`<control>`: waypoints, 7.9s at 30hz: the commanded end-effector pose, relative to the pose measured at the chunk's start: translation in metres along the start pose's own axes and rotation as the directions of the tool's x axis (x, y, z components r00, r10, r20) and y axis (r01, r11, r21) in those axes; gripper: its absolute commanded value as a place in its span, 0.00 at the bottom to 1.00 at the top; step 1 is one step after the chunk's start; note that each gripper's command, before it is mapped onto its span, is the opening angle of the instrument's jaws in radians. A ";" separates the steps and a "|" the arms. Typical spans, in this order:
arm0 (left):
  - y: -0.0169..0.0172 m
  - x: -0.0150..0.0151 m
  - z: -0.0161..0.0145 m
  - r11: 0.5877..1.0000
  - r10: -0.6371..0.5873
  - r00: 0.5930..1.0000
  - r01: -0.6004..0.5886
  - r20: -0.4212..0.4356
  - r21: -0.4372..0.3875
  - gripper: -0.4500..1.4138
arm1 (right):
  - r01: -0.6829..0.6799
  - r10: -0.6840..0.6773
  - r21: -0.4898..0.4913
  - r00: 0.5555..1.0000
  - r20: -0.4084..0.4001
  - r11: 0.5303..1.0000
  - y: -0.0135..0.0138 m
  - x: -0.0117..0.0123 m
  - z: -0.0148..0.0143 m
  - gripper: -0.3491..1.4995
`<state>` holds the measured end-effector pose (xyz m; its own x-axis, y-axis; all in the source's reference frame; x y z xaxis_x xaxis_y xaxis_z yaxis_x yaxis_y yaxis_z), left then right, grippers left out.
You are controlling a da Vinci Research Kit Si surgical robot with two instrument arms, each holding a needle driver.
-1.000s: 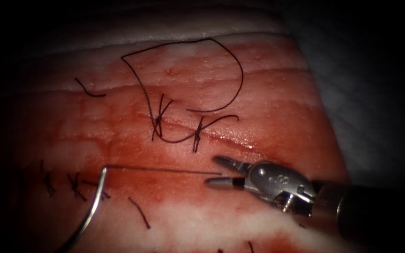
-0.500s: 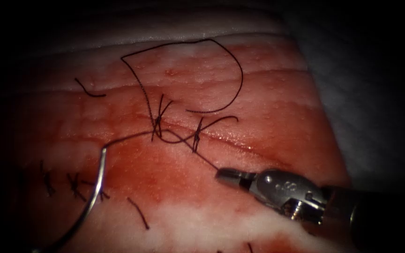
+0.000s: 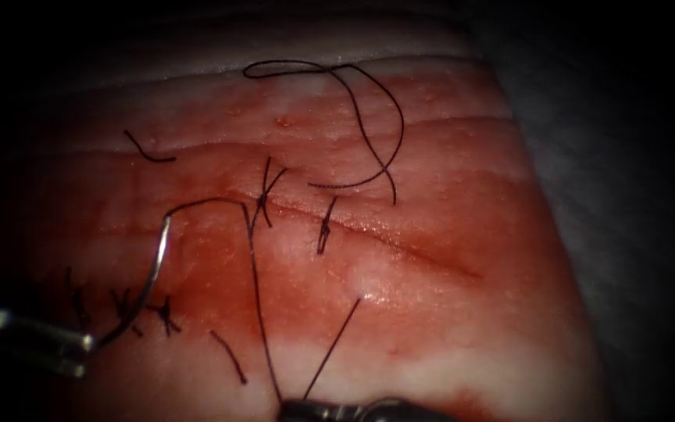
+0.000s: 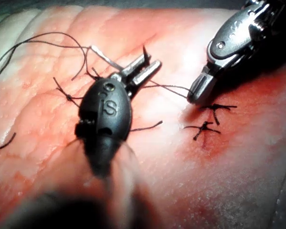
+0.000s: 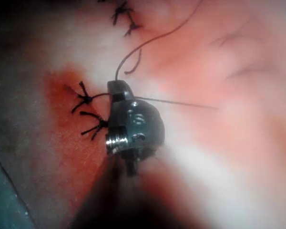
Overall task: Wound Closure
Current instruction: Use the right grasper to pull the suture through the skin until a short end remains above the cut.
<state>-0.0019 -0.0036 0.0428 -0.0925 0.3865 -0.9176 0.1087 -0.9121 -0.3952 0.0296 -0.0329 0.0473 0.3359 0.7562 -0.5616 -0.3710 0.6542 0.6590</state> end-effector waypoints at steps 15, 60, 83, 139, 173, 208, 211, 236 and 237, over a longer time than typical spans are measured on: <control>-0.0064 -0.0032 -0.0072 0.972 -0.068 0.987 0.032 0.147 0.233 0.00 | 0.362 -0.376 -0.192 0.926 -0.041 0.912 0.0067 0.0020 -0.0011 0.72; -0.0094 -0.0061 -0.0073 0.956 -0.025 0.980 -0.035 0.199 0.293 0.00 | 0.503 -0.507 -0.119 0.862 0.001 0.856 -0.0025 0.0032 0.0022 0.81; -0.0108 -0.0076 -0.0075 0.934 -0.036 0.968 -0.055 0.246 0.352 0.00 | 0.535 -0.553 -0.233 0.833 -0.015 0.812 0.0162 -0.0001 0.0026 0.32; -0.0108 -0.0082 -0.0067 0.932 -0.036 0.969 -0.056 0.245 0.358 0.00 | 0.599 -0.623 -0.199 0.777 -0.092 0.776 0.0089 0.0040 -0.0017 0.83; -0.0109 -0.0083 -0.0065 0.932 -0.035 0.969 -0.057 0.244 0.358 0.00 | 0.586 -0.589 -0.125 0.808 0.016 0.800 -0.0013 0.0009 0.0003 0.00; -0.0108 -0.0084 -0.0064 0.933 -0.033 0.970 -0.057 0.242 0.355 0.00 | 0.697 -0.728 -0.232 0.681 -0.083 0.679 0.0090 0.0029 -0.0014 0.94; -0.0108 -0.0084 -0.0064 0.933 -0.033 0.970 -0.057 0.242 0.355 0.00 | 0.709 -0.737 -0.230 0.674 -0.057 0.666 0.0108 0.0021 -0.0009 0.94; -0.0108 -0.0085 -0.0064 0.933 -0.032 0.970 -0.058 0.242 0.356 0.00 | 0.658 -0.668 -0.180 0.744 0.006 0.731 0.0085 0.0003 0.0000 0.00; -0.0108 -0.0085 -0.0064 0.933 -0.032 0.970 -0.058 0.242 0.356 0.00 | 0.657 -0.668 -0.182 0.744 0.004 0.731 0.0085 0.0003 0.0001 0.00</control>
<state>0.0045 0.0036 0.0540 -0.3337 0.3726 -0.8659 -0.2456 -0.9212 -0.3018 0.0258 -0.0271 0.0523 0.5019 0.1270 -0.8555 -0.2089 0.9777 0.0226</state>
